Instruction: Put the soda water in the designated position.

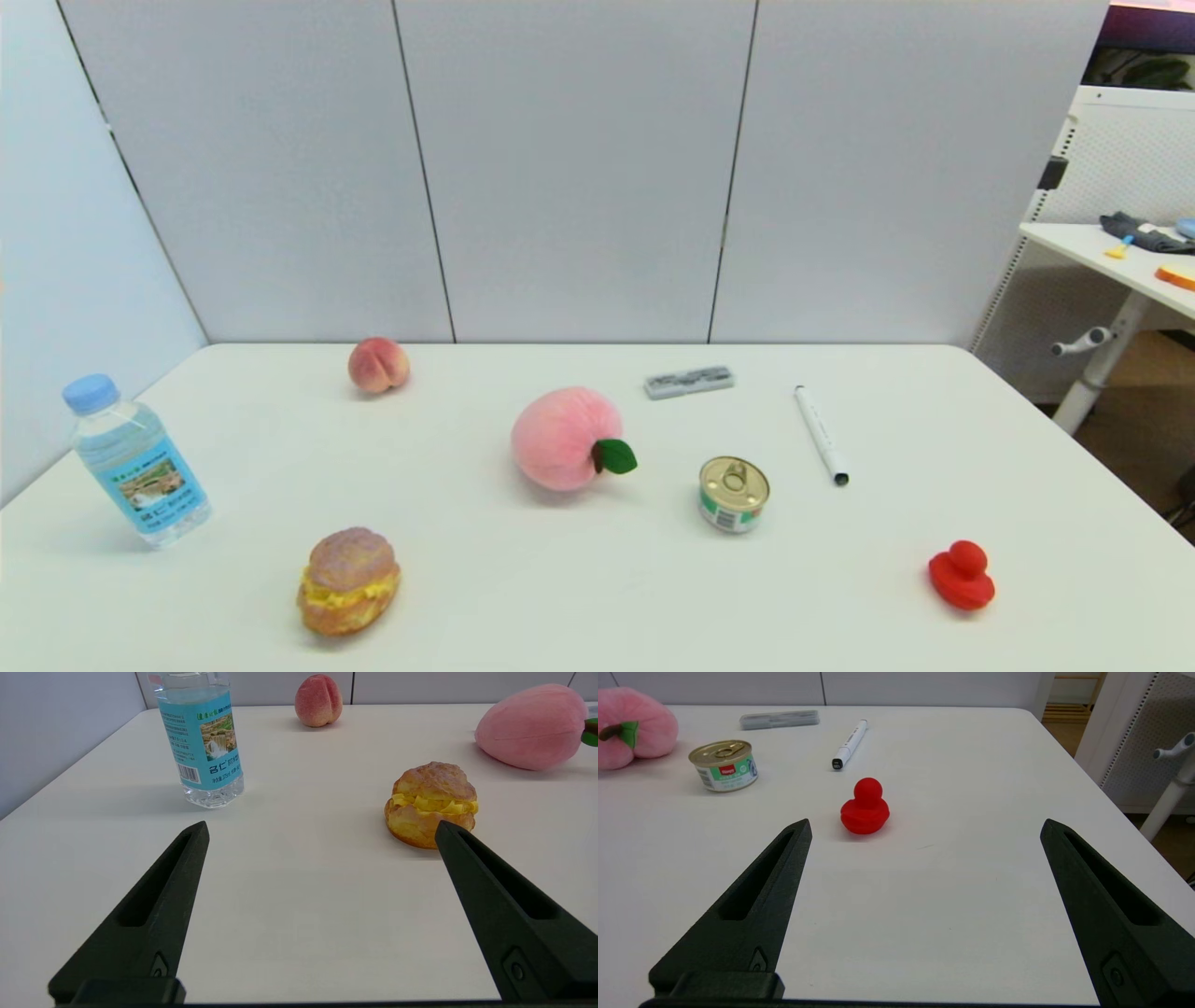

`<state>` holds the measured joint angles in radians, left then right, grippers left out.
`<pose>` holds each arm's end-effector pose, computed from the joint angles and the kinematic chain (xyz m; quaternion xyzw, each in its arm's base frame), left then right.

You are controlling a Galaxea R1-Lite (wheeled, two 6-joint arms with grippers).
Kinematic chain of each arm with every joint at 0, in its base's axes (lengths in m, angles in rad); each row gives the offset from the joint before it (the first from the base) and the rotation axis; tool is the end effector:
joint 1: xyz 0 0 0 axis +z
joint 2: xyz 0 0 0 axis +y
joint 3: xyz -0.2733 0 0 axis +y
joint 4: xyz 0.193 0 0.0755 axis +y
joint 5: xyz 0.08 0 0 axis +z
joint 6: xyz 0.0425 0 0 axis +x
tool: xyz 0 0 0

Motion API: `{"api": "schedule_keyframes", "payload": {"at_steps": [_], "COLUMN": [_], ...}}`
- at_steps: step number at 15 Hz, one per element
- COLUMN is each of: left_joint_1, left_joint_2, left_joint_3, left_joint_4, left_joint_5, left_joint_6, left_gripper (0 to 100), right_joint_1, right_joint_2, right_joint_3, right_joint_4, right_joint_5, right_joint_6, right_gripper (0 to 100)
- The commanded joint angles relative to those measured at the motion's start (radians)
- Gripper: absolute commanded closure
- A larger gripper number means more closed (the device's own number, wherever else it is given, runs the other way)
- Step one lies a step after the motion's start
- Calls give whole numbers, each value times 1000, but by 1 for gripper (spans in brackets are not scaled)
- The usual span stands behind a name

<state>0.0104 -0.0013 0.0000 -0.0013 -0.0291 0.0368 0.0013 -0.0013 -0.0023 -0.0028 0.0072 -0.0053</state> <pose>0.0421 -0.0008 0.0757 0.0184 -0.0015 -0.0093 0.9998 0.0419 0.0004 0.0766 -0.0027 -0.0032 0.0042 1.0000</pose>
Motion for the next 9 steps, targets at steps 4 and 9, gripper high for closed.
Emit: {"api": "schedule_keyframes", "payload": {"at_steps": [4, 9], "left_joint_1": [0, 0], "left_joint_2": [1, 1], "left_joint_3": [0, 0], "left_joint_4": [0, 0], "left_joint_5": [0, 0], "left_joint_6": [0, 0], "left_gripper": [0, 0], "right_joint_1": [0, 0], "right_joint_2": [1, 1], "right_joint_3": [1, 1], "right_joint_4": [0, 0], "right_joint_5": [0, 0], "right_joint_6": [1, 1], "right_gripper": [0, 0]}}
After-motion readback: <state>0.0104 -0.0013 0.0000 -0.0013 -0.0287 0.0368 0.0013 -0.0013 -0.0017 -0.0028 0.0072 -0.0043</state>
